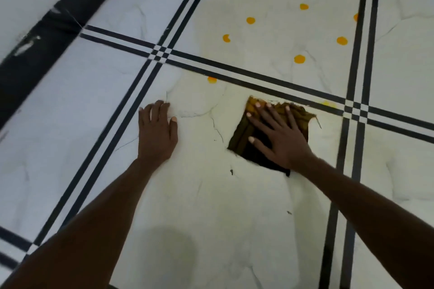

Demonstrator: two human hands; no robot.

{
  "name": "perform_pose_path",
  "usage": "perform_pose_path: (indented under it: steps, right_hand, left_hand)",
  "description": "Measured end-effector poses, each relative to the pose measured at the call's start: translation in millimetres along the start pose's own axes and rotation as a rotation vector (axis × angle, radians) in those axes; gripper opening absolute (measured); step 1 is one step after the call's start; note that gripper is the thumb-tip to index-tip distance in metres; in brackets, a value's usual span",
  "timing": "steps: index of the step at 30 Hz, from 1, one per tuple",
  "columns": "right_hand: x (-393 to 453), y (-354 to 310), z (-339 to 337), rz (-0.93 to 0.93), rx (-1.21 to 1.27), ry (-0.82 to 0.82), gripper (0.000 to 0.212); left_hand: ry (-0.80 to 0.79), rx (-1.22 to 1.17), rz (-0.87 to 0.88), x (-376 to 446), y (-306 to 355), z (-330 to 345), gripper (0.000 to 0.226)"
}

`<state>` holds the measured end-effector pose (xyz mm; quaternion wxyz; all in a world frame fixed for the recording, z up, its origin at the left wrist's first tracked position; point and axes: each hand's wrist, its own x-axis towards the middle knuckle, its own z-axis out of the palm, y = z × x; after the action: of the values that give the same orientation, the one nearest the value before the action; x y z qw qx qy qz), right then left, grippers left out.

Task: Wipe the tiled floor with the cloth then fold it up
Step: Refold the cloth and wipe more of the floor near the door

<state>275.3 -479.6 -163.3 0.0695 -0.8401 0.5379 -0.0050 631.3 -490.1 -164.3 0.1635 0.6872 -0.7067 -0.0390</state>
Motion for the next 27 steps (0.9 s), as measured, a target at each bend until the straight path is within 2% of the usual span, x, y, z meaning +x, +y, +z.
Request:
perform_pose_path:
  steps: [2, 4, 7, 9, 14, 18, 21, 23, 24, 27]
  right_hand:
    - [34.1, 19.0, -2.8, 0.002, 0.02, 0.019, 0.068]
    - [69.7, 28.4, -4.8, 0.104, 0.048, 0.071, 0.068]
    - [125.8, 26.2, -14.6, 0.241, 0.078, 0.073, 0.07]
    - [159.2, 15.8, -17.1, 0.252, 0.056, 0.07, 0.067]
    - [205.1, -45.8, -12.1, 0.015, 0.043, 0.038, 0.065]
    - [130.0, -90.9, -4.5, -0.308, 0.003, -0.066, 0.061]
    - [71.1, -51.6, -7.4, -0.467, -0.052, -0.158, 0.062]
    - [83.0, -6.2, -13.1, -0.418, -0.067, -0.13, 0.062]
    - [100.9, 9.7, -14.6, -0.336, -0.066, -0.089, 0.062]
    - [172.4, 6.7, -16.4, 0.034, -0.019, 0.034, 0.062]
  left_hand:
    - [-0.058, -0.013, 0.001, 17.6, 4.5, 9.8, 0.058]
    - [-0.076, 0.01, -0.014, 23.4, 9.3, 21.7, 0.061]
    - [-0.072, 0.032, -0.042, 25.4, 10.3, 25.9, 0.059]
    - [-0.075, 0.036, -0.053, 26.0, 9.9, 23.7, 0.059]
    - [-0.075, -0.042, -0.095, 26.9, 14.4, 21.7, 0.059]
    - [-0.094, -0.065, -0.103, 28.9, 15.0, 17.1, 0.058]
    - [-0.101, -0.069, -0.11, 28.3, 15.4, 16.0, 0.057]
    - [-0.105, -0.071, -0.112, 29.6, 15.8, 17.0, 0.059]
    - [-0.106, -0.069, -0.111, 30.4, 15.8, 17.6, 0.06]
    - [-0.104, -0.061, -0.112, 30.1, 14.4, 20.3, 0.063]
